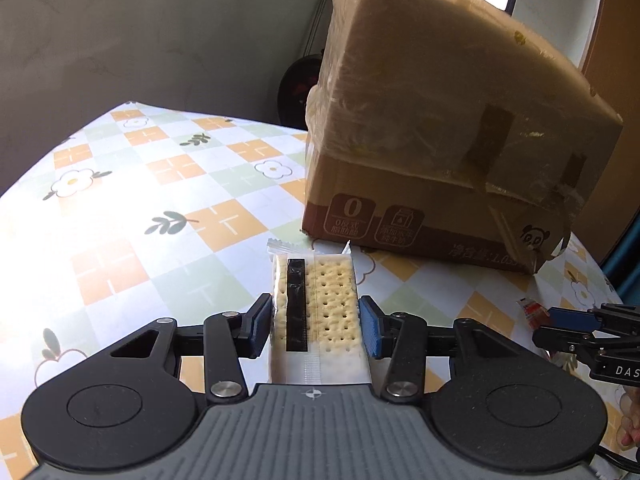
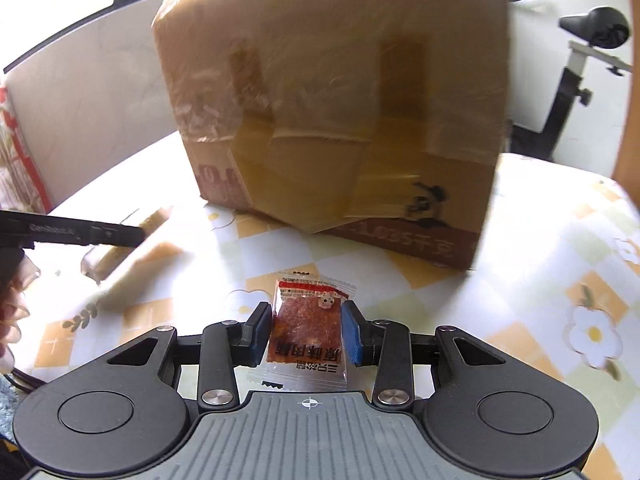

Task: Organize snacks
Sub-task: 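Lift both packs and carry them over the lined box, then open both tools over the box to drop the cracker and jerky packs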

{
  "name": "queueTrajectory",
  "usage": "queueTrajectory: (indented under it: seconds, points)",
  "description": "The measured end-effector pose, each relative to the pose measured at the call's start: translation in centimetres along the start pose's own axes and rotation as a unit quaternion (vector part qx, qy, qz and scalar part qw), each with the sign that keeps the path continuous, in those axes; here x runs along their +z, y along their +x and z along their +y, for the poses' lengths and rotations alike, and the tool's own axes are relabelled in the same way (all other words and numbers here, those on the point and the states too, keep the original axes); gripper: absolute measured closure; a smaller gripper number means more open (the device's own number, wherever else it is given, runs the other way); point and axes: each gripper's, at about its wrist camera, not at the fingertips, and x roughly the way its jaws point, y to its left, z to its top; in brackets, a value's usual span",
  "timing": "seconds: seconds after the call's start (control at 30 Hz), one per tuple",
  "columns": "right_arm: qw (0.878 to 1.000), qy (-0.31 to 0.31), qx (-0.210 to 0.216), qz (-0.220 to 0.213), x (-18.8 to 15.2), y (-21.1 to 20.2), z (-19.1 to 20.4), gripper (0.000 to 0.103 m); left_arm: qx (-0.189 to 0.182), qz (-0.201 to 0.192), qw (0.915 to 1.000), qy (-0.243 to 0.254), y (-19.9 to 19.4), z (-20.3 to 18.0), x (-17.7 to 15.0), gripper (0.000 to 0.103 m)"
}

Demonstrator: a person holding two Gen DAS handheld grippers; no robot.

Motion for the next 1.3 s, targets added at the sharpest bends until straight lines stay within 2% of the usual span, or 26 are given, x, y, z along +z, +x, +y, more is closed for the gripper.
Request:
queueTrajectory:
  seconds: [0.13, 0.27, 0.4, 0.57, 0.7, 0.9, 1.03, 1.13, 1.3]
  points:
    - [0.999, 0.0, -0.017, -0.037, 0.7, -3.4, -1.2, 0.068, -0.001, -0.05, 0.9987, 0.003, -2.6, -0.5, 1.8, 0.055]
    - [0.995, -0.01, -0.031, -0.091, 2.5, -7.4, -1.8, 0.068, -0.004, -0.115, 0.9933, 0.004, -5.8, -1.0, 4.4, 0.055]
    - [0.987, -0.02, -0.034, -0.157, 5.8, -11.0, -2.3, 0.068, -0.017, -0.172, 0.9842, 0.038, -8.1, -2.4, 8.0, 0.055]
    - [0.975, -0.051, -0.017, -0.215, 11.4, -12.3, -2.0, 0.068, -0.048, -0.203, 0.9751, 0.075, -8.6, -4.7, 12.3, 0.054]
    - [0.976, -0.056, 0.003, -0.212, 16.2, -10.1, -2.0, 0.068, -0.071, -0.198, 0.9743, 0.08, -6.5, -6.7, 16.0, 0.054]
    - [0.986, -0.026, -0.005, -0.162, 21.8, -3.8, -2.3, 0.068, -0.059, -0.154, 0.9832, 0.08, -1.1, -9.0, 19.7, 0.054]
    - [0.992, -0.015, -0.026, -0.125, 23.4, -0.2, -2.4, 0.068, -0.041, -0.115, 0.9899, 0.073, 1.6, -9.0, 20.7, 0.054]
    - [0.994, -0.012, -0.042, -0.105, 23.7, 1.6, -2.3, 0.068, -0.028, -0.102, 0.9907, 0.086, 2.9, -9.2, 20.9, 0.054]
    - [0.995, -0.005, -0.049, -0.087, 23.1, 2.8, -2.3, 0.068, -0.027, -0.087, 0.9916, 0.092, 3.5, -9.0, 20.4, 0.054]
